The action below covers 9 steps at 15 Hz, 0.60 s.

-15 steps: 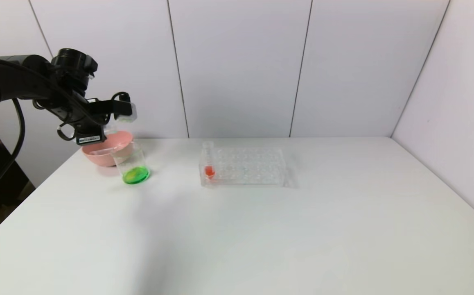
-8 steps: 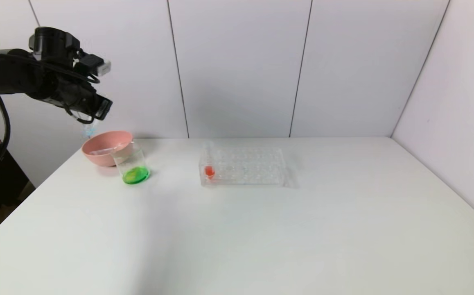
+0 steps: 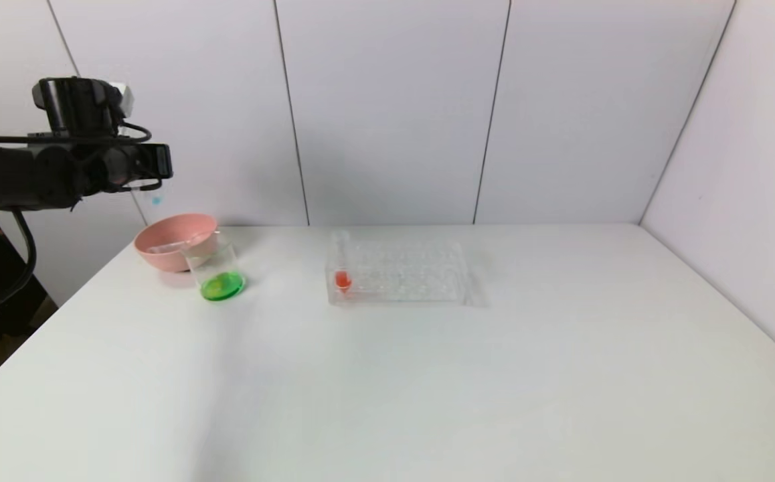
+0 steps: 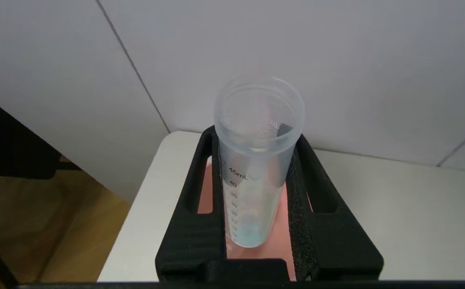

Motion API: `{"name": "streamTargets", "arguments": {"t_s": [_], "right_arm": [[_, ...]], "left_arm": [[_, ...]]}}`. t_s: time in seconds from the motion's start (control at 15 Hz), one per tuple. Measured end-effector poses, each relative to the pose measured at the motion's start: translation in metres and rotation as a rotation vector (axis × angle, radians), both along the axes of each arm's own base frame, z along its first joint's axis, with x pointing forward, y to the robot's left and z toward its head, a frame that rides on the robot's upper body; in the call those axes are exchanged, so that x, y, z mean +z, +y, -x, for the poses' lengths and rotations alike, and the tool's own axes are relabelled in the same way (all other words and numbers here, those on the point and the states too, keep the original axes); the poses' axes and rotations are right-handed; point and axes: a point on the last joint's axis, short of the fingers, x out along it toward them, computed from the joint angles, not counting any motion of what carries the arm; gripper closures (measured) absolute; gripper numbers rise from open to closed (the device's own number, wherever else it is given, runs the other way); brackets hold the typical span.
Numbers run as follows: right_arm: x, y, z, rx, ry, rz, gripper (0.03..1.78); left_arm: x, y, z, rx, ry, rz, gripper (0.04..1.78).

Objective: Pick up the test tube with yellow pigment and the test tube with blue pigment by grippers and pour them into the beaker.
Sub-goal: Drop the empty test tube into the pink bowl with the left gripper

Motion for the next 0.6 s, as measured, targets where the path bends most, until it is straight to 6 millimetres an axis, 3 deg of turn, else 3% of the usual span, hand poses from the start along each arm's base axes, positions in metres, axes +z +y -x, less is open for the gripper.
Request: {"name": "streamTargets", "arguments": {"t_s": [0.27, 0.6], "right_arm": [[0.000, 0.000, 0.000, 0.000, 0.000, 0.000, 0.10], [0.000, 0.000, 0.000, 0.000, 0.000, 0.000, 0.10]], "left_arm": [[-0.026, 0.011, -0.001, 0.033, 0.019, 0.016, 1.37], [-0.043, 0.011, -0.011, 0.030, 0.012, 0.016, 1.37]]}}
